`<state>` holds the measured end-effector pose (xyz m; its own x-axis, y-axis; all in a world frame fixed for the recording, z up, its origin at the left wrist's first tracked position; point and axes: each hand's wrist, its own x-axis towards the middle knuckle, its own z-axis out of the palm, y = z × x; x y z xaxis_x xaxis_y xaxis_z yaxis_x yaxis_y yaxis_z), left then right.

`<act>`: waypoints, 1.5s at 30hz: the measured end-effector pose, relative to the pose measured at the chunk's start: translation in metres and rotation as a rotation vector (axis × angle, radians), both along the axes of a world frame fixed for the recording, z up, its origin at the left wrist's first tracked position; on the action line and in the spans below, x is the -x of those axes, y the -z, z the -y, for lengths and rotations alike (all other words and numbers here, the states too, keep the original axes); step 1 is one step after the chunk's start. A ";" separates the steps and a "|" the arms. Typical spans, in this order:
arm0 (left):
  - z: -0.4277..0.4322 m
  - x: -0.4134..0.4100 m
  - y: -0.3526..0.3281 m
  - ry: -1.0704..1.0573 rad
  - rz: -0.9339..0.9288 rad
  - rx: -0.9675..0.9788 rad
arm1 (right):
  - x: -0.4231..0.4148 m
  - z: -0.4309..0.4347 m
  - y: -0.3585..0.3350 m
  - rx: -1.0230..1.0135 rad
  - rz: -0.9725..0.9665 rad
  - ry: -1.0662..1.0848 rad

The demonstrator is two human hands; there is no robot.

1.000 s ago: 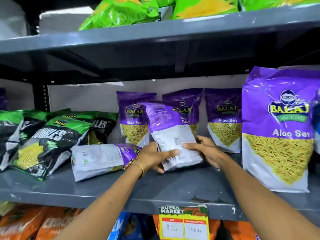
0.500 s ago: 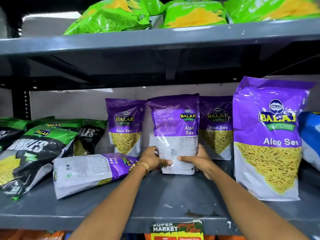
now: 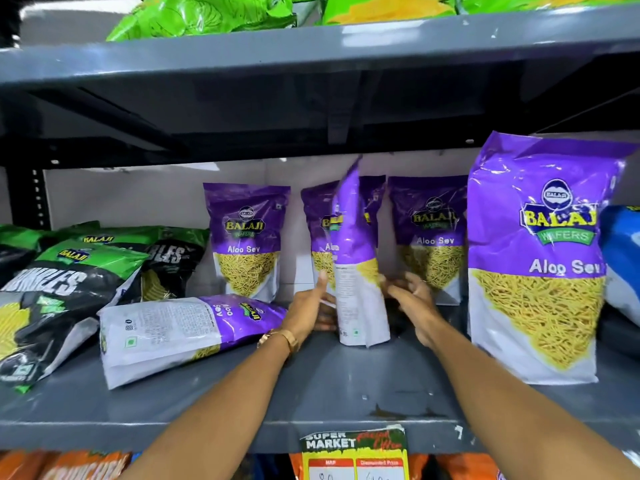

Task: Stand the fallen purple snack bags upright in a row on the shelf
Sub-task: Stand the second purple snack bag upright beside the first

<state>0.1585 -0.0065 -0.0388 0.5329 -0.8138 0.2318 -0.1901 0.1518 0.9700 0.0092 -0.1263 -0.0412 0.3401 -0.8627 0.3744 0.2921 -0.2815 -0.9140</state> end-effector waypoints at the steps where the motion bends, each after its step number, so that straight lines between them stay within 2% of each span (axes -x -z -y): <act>1: -0.001 -0.001 -0.002 0.079 -0.057 -0.004 | 0.001 0.001 0.000 -0.015 0.005 -0.031; 4: -0.005 0.000 -0.002 0.349 -0.118 0.059 | 0.001 0.004 0.001 -0.010 -0.097 -0.164; 6: -0.006 -0.001 -0.001 0.381 -0.104 0.082 | 0.000 -0.002 0.000 0.010 -0.102 -0.263; 9: -0.008 -0.006 -0.002 0.245 -0.059 0.103 | -0.001 -0.008 0.000 0.018 -0.117 -0.291; 13: 0.000 -0.018 0.000 -0.178 0.006 0.133 | -0.006 -0.014 0.001 0.073 -0.134 -0.150; 16: 0.009 -0.022 0.006 -0.290 0.090 0.143 | -0.011 -0.020 0.004 0.129 -0.122 -0.116; 23: 0.003 -0.014 0.007 -0.309 0.241 0.091 | -0.011 -0.035 0.000 0.156 -0.197 -0.073; 32: -0.035 0.004 -0.003 -0.225 0.357 -0.025 | 0.020 -0.076 -0.004 0.189 -0.409 -0.010; 36: -0.063 0.022 0.001 -0.170 0.363 0.020 | 0.044 -0.105 0.002 0.221 -0.483 0.071; 45: -0.096 0.058 0.007 -0.187 0.327 0.075 | 0.080 -0.134 0.017 0.322 -0.451 0.137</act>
